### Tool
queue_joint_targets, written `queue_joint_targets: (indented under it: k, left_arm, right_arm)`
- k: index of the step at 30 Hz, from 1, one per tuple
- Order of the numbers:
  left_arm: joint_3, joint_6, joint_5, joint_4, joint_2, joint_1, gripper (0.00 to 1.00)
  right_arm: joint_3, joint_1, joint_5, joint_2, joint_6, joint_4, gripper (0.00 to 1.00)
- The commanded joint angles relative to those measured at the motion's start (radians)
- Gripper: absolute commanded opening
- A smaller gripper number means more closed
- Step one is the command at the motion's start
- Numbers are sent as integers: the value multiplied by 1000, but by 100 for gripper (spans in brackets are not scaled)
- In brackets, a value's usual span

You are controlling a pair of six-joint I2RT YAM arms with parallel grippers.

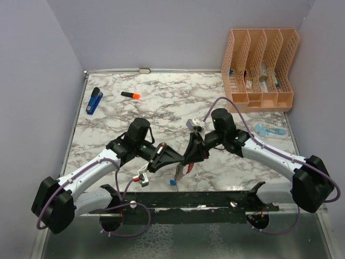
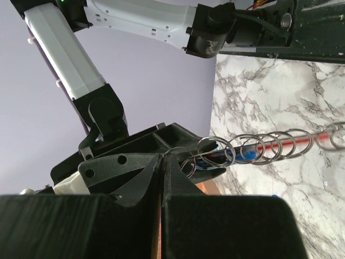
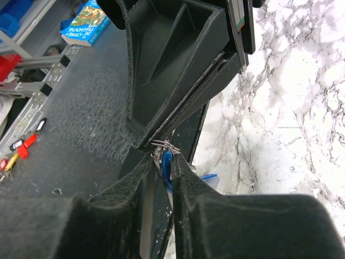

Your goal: Put the keys on the keyring

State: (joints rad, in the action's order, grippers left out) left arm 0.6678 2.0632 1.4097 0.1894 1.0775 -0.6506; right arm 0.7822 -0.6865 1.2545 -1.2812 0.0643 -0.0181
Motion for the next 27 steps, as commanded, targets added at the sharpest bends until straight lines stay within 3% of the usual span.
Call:
queue_joint_targets:
  k: [1, 7, 19, 27]
  left_arm:
    - [36, 704, 4, -6, -14, 25, 0]
    - [38, 702, -1, 3, -11, 66, 2]
    - [49, 700, 4, -34, 16, 126, 9]
    - [78, 665, -28, -62, 23, 208, 31]
  right_arm:
    - [16, -5, -5, -21, -20, 27, 12]
    - [25, -5, -63, -4, -19, 17, 1]
    - [34, -5, -134, 31, -4, -16, 1]
    - [49, -5, -262, 45, 37, -74, 1]
